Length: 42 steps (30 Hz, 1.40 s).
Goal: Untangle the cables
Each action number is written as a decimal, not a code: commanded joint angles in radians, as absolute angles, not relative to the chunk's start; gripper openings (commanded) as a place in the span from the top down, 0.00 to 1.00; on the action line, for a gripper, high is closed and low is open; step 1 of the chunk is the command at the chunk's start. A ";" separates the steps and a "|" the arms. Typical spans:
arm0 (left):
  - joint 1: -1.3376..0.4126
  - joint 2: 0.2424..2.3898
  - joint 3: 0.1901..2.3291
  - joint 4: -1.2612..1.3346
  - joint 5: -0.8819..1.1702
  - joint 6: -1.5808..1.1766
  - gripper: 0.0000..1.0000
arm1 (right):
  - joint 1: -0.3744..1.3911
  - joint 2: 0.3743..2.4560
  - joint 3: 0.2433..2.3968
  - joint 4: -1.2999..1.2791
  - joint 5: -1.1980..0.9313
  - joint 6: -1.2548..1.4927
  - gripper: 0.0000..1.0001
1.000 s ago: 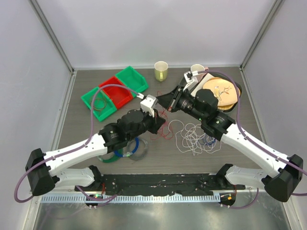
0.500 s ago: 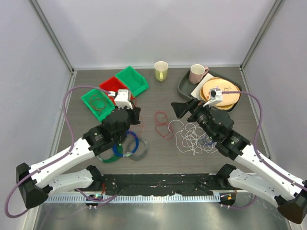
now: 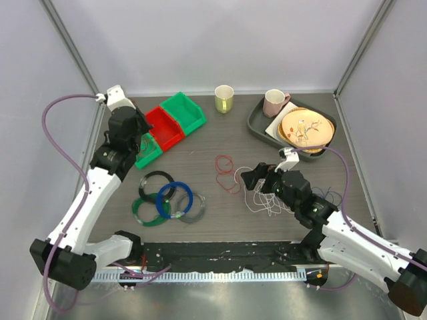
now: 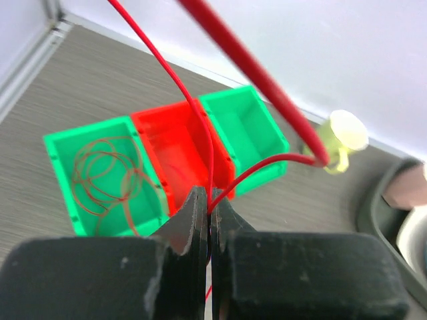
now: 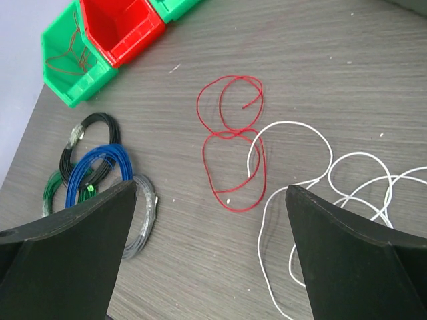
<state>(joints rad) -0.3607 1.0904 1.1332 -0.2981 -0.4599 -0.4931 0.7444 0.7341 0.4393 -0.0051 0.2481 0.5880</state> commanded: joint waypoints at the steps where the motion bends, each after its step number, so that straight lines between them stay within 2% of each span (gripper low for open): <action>1: -0.233 1.181 1.183 -0.292 -0.428 -0.486 1.00 | 0.749 0.706 0.416 0.051 0.204 0.569 0.00; 5: -0.111 1.258 1.192 -0.222 -0.223 -0.521 1.00 | 0.749 0.706 0.385 0.089 0.138 0.569 0.00; 14: 0.046 1.437 1.178 -0.164 -0.149 -0.523 1.00 | 0.749 0.684 0.365 0.094 0.176 0.555 0.00; 25: 0.098 1.606 1.189 -0.118 -0.008 -0.568 1.00 | 0.749 0.724 0.368 0.097 0.193 0.558 0.00; 36: 0.114 1.776 1.276 -0.213 -0.022 -0.584 1.00 | 0.749 0.732 0.365 0.094 0.201 0.563 0.00; 42: 0.112 1.796 1.275 -0.209 -0.047 -0.609 1.00 | 0.749 0.739 0.364 0.100 0.201 0.563 0.00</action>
